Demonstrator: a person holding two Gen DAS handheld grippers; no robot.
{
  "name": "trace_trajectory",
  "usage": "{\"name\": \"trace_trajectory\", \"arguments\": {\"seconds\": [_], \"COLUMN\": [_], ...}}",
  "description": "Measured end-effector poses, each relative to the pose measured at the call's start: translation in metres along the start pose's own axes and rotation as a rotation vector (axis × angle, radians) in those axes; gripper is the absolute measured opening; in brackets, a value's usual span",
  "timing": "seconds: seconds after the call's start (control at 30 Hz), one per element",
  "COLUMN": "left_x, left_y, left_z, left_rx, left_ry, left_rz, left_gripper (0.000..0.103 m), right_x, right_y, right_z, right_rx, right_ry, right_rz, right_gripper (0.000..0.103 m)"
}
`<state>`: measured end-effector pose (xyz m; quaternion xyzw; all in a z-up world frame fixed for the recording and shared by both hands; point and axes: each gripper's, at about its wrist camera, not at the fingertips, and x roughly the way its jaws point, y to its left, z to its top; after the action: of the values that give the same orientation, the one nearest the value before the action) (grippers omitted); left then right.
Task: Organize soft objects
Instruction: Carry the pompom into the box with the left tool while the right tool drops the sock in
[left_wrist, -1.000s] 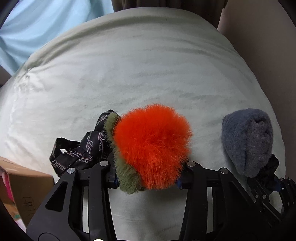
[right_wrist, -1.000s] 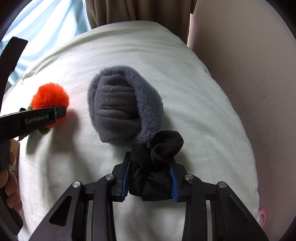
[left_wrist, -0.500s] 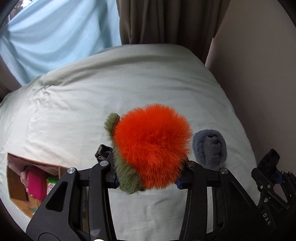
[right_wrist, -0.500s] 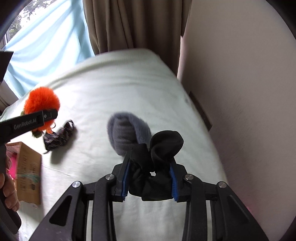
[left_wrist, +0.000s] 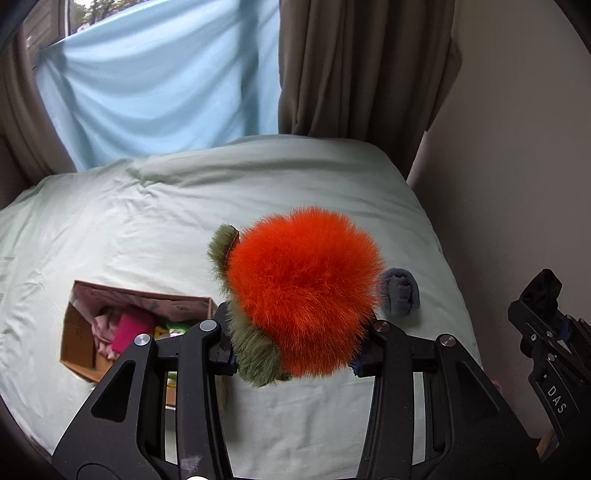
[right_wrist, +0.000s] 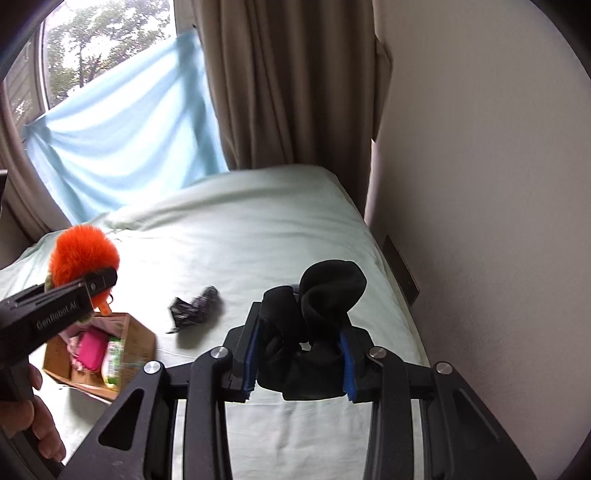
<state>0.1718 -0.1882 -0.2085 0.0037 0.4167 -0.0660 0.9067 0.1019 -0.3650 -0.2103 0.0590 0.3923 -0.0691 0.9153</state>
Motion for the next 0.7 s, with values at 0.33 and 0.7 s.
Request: {"name": "trace_trajectory", "arguments": {"seconds": [0.33,0.7], "left_x": [-0.08,-0.093], "left_y": [0.092,0.244], "left_z": [0.0,-0.016], "left_rx": [-0.086,-0.11], "left_ry": [-0.007,0.044], "left_rz": [0.031,0.107], "left_gripper": [0.038,0.038], "right_x": [-0.063,-0.065], "right_y": [0.082,0.21], "right_z": [0.013,-0.001], "right_rx": [-0.101,-0.085], "right_ry": [-0.032,0.014], "right_rz": [0.098,0.221], "right_gripper": [0.033,0.033]}}
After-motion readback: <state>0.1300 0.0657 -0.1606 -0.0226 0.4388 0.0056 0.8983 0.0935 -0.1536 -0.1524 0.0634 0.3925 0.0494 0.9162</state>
